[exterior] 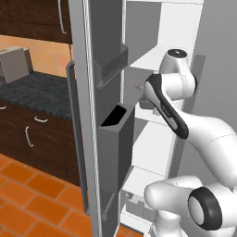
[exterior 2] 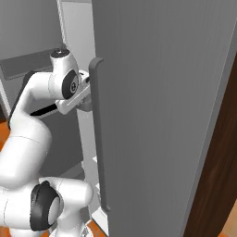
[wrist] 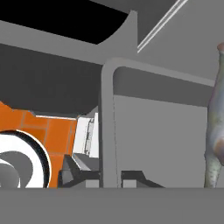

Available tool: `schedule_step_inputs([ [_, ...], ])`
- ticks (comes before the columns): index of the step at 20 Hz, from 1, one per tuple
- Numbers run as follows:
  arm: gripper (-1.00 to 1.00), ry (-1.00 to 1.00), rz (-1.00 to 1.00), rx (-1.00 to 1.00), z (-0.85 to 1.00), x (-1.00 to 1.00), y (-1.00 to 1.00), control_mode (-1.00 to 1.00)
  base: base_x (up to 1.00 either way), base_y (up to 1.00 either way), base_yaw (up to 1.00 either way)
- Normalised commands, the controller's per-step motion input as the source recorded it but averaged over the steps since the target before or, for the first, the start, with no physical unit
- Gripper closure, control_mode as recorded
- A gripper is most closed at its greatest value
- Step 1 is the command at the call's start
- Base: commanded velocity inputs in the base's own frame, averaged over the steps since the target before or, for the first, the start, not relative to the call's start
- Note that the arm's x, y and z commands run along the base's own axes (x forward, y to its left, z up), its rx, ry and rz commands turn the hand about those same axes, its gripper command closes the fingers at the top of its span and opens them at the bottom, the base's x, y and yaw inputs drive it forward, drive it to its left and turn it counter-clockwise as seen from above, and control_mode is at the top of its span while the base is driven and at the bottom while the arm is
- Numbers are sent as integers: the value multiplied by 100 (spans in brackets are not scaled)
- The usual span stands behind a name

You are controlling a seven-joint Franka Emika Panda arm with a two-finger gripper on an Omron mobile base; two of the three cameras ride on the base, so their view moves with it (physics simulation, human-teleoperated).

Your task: Take the meat container that has the fish and place it on the second highest rack of the freezer. Then take the vegetable container that has the lemon wedge and corn and place it on the highest rack of the freezer.

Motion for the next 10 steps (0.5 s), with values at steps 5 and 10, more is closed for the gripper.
schedule_step_inputs([
  [5,100,-5,0,0,-30,93,-12,-100,0,0,0],
  [10,100,0,0,0,-41,80,-11,-100,0,0,0],
])
